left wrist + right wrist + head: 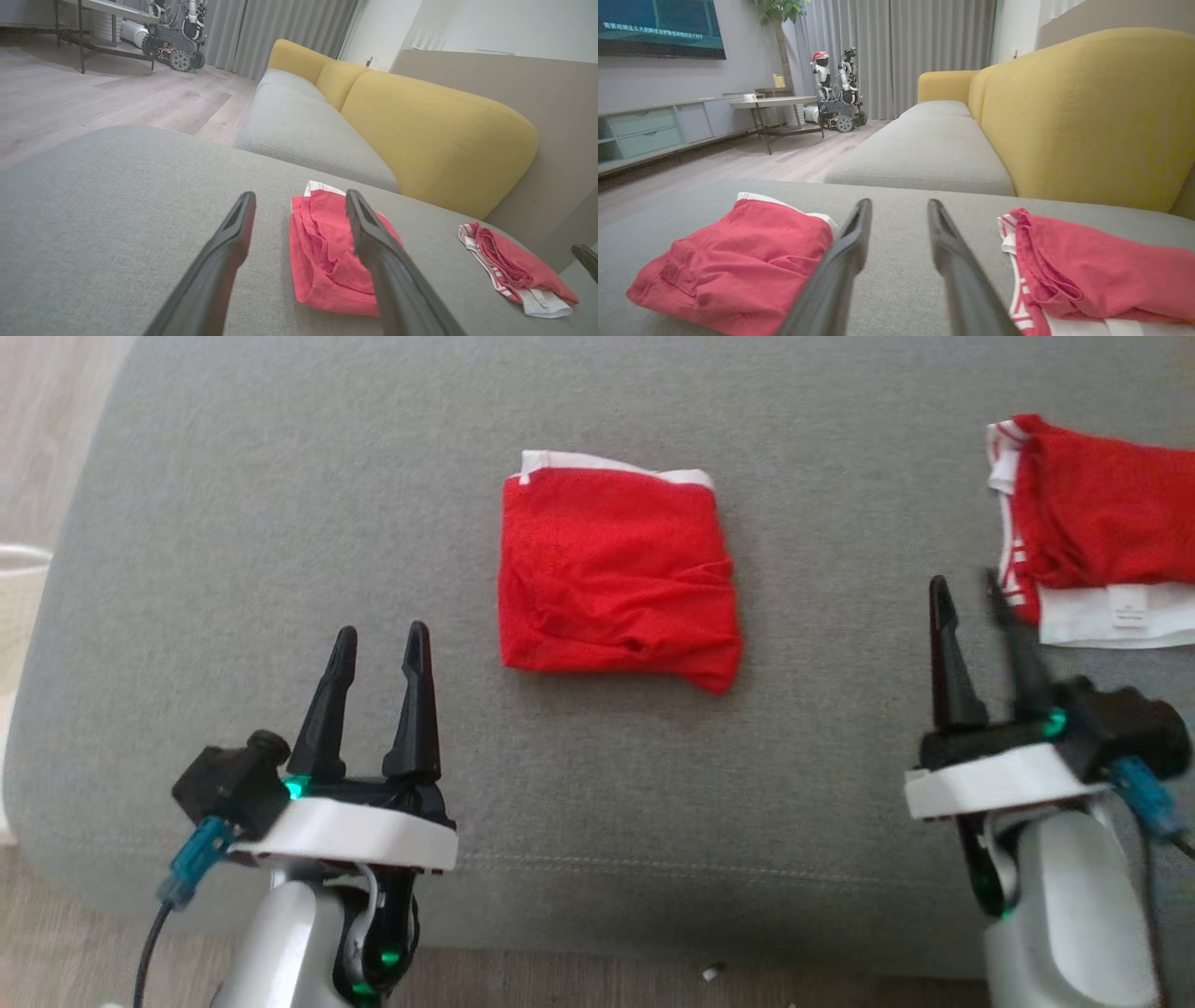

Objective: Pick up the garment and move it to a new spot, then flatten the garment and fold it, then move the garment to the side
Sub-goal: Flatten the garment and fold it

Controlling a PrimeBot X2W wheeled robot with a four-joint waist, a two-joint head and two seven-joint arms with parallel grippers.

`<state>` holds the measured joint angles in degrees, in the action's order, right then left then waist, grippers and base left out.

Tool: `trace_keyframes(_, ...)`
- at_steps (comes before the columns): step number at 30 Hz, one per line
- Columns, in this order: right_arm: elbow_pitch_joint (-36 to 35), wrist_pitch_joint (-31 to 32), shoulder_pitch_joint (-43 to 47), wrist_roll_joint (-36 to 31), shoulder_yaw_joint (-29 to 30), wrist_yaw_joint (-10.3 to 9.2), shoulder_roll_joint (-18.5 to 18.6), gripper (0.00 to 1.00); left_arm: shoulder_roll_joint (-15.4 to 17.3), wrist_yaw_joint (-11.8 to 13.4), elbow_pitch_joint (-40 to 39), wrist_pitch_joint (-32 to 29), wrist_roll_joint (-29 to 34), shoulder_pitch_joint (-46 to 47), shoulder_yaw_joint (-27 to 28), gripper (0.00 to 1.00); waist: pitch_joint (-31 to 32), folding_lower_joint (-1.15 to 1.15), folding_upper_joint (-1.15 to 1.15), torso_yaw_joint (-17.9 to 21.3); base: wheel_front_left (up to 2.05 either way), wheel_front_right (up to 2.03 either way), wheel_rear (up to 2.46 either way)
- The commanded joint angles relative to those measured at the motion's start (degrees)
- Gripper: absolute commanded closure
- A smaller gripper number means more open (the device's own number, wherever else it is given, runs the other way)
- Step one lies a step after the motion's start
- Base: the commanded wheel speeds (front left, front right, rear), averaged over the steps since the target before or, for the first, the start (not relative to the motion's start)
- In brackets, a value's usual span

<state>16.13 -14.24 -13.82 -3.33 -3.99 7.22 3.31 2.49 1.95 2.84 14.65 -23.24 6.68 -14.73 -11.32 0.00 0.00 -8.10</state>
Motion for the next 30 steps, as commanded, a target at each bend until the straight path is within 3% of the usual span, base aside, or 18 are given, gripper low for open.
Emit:
trace_keyframes(1,-1.07,0.04,-3.09,-1.14,-2.66,0.26,-0.42,1.0,0.39,-0.31,-1.96,0.35,0.27,2.32,1.4,0.0,-1.19,0.0,0.0,-1.34,0.0,0.0,0.0)
trace_keyframes(9,4.65,1.49,-9.29,-1.14,-8.14,0.26,1.61,1.0,0.39,-0.04,-1.87,0.35,-0.58,3.41,0.24,0.0,-4.48,0.0,0.0,-4.71,0.0,0.0,0.0)
trace_keyframes(18,18.88,5.43,-18.15,5.1,-15.99,0.26,4.79,1.0,0.39,0.21,-1.97,0.35,-1.27,5.55,-1.55,0.0,-7.66,0.0,0.0,-8.87,0.0,0.0,0.0)
trace_keyframes(24,26.66,7.74,-20.24,10.37,-23.2,0.26,5.28,1.0,0.39,0.43,-1.78,0.35,-1.28,5.36,-1.83,0.0,-7.7,0.0,0.0,-9.57,0.0,0.0,0.0)
trace_keyframes(30,28.5,8.93,-19.89,16.6,-32.29,0.26,5.65,1.0,0.39,0.62,-1.33,0.35,-1.06,5.26,-1.36,0.0,-6.85,0.0,0.0,-8.62,0.0,0.0,0.0)
